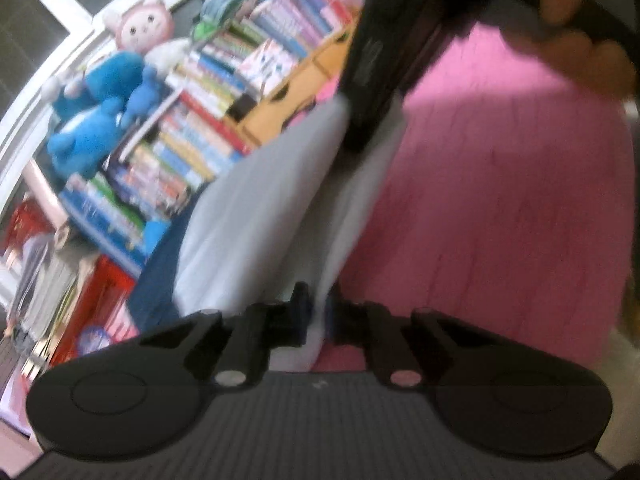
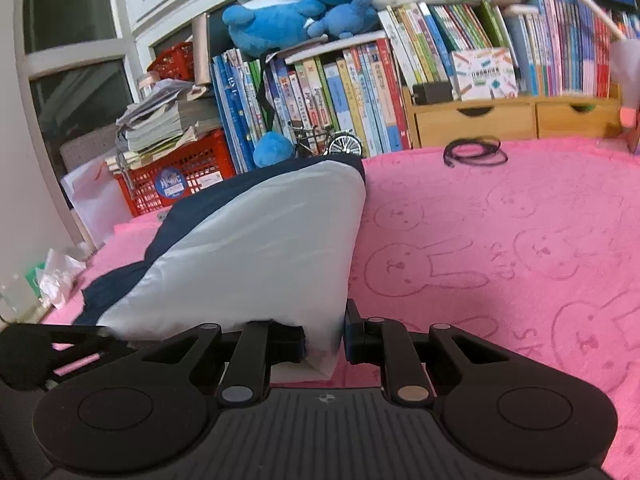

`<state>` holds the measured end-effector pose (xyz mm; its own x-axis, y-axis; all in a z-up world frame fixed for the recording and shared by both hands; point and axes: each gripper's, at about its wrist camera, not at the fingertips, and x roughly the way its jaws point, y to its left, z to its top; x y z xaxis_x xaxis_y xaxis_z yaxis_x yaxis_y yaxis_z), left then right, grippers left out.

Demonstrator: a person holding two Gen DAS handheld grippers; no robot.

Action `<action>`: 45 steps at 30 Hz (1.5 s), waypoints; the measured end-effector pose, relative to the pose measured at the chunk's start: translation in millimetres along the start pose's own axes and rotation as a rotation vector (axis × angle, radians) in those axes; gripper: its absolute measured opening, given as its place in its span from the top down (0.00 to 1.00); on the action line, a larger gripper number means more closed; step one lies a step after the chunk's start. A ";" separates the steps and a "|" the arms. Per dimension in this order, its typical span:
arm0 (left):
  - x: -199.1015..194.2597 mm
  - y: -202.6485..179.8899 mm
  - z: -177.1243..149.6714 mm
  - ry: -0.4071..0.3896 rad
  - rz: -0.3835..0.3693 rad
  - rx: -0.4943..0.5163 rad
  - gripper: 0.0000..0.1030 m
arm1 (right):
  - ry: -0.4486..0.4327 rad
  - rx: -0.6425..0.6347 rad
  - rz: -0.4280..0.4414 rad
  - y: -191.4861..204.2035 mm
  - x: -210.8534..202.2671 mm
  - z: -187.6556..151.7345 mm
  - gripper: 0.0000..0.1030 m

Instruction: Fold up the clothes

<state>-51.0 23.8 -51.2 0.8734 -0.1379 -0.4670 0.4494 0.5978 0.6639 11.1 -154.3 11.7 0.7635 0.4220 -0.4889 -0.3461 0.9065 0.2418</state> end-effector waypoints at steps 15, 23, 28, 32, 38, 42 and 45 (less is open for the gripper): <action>-54.8 102.5 -79.5 0.175 0.006 -0.502 0.90 | -0.105 -0.479 -0.221 38.1 -3.3 -36.6 0.62; -41.6 175.2 -99.3 -0.028 -0.254 -1.096 0.79 | -0.241 -0.830 -0.197 92.6 -12.0 -68.5 0.37; -19.3 182.1 -109.9 -0.055 -0.333 -1.235 0.75 | -0.262 -0.967 -0.096 137.8 1.4 -76.2 0.28; -9.7 186.6 -120.8 -0.075 -0.400 -1.302 0.71 | -0.242 -1.039 0.008 178.7 25.2 -74.9 0.22; 14.0 215.6 -133.7 -0.158 -0.495 -1.403 0.46 | -0.129 -0.965 0.113 207.4 59.1 -57.4 0.67; 55.1 228.5 -128.9 -0.119 -0.496 -1.409 0.37 | -0.162 -0.942 0.096 209.2 54.2 -55.7 0.80; 88.4 231.4 -125.0 -0.070 -0.482 -1.422 0.40 | -0.155 -0.916 0.104 208.6 51.5 -51.5 0.81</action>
